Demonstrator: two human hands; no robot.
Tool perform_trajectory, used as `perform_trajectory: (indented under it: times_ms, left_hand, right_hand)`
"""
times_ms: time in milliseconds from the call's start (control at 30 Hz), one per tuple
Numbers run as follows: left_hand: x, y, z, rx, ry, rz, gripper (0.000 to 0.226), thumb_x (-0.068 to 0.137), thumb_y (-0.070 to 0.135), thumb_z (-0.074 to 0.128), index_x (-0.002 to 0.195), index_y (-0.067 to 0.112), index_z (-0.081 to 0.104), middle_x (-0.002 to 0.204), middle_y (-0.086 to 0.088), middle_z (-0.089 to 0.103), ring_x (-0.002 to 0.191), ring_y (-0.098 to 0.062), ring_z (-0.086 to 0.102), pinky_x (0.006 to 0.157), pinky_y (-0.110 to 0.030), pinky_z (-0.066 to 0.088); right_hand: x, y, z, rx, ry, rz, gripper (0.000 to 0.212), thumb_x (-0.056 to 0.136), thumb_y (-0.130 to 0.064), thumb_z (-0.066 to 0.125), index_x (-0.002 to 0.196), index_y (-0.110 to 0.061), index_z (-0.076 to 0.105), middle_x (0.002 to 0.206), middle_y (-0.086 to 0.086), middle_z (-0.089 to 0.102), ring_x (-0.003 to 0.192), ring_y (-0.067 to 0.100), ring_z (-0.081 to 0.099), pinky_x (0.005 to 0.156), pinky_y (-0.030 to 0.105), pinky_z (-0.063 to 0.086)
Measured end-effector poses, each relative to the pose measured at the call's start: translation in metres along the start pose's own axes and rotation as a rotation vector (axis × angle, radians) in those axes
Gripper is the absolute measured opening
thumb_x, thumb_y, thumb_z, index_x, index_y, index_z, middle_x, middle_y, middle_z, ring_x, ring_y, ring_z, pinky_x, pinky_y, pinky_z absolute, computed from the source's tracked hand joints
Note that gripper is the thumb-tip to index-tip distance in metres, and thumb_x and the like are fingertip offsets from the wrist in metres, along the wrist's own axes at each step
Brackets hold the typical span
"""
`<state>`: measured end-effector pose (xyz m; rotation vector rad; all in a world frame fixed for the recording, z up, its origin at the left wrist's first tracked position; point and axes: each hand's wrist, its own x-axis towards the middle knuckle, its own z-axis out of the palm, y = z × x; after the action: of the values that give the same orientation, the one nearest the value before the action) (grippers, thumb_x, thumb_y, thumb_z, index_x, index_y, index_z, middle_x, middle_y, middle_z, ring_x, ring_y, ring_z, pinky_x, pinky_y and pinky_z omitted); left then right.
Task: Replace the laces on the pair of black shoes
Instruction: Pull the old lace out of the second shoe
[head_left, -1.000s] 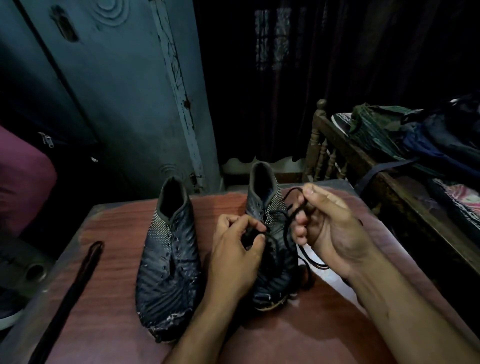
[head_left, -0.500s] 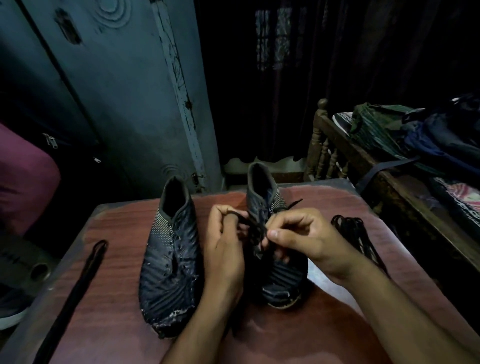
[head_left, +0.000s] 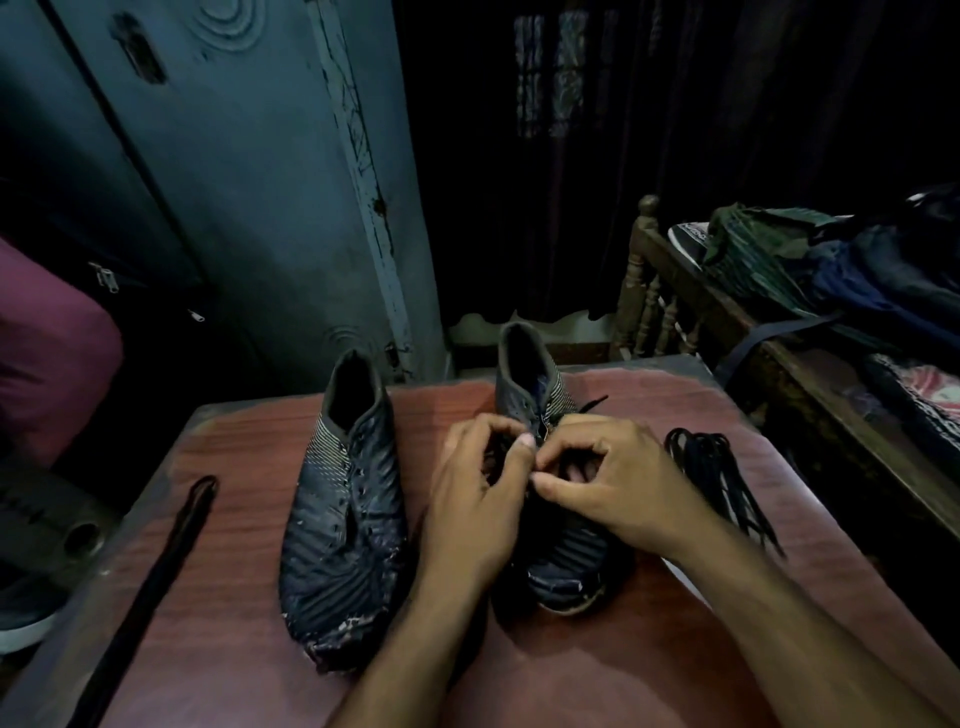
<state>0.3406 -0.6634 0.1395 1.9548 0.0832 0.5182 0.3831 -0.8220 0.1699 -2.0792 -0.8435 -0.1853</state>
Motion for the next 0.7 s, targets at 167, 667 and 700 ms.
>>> perform_trajectory:
  times_ms: [167,667,700]
  left_hand:
    - [0.005,-0.009,-0.002,0.059,0.1,-0.094,0.021,0.084,0.03,0.079,0.074,0.026,0.06,0.091,0.009,0.065,0.086,-0.004,0.066,0.088,-0.039,0.056]
    - [-0.004,-0.005,0.004,0.212,-0.004,0.105,0.027,0.084,0.03,0.063,0.111,0.031,0.066,0.113,0.013,0.055,0.11,-0.006,0.057,0.097,-0.025,0.046]
    - [-0.004,-0.005,0.004,0.214,0.0,0.099,0.028,0.083,0.031,0.061,0.11,0.031,0.066,0.113,0.013,0.055,0.11,-0.006,0.056,0.098,-0.026,0.046]
  right_hand:
    - [0.002,0.008,0.006,-0.085,0.18,0.174,0.017,0.08,-0.022,0.083,0.087,-0.028,0.069,0.073,-0.014,0.06,0.061,0.008,0.054,0.058,0.013,0.042]
    - [0.002,0.013,0.012,-0.158,0.055,0.193,0.007,0.088,-0.027,0.073,0.083,-0.027,0.068,0.071,-0.01,0.058,0.068,0.006,0.056,0.062,0.023,0.046]
    - [0.002,0.013,0.012,-0.13,0.058,0.201,0.009,0.087,-0.027,0.073,0.081,-0.026,0.066,0.069,-0.01,0.058,0.066,0.007,0.055,0.06,0.023,0.046]
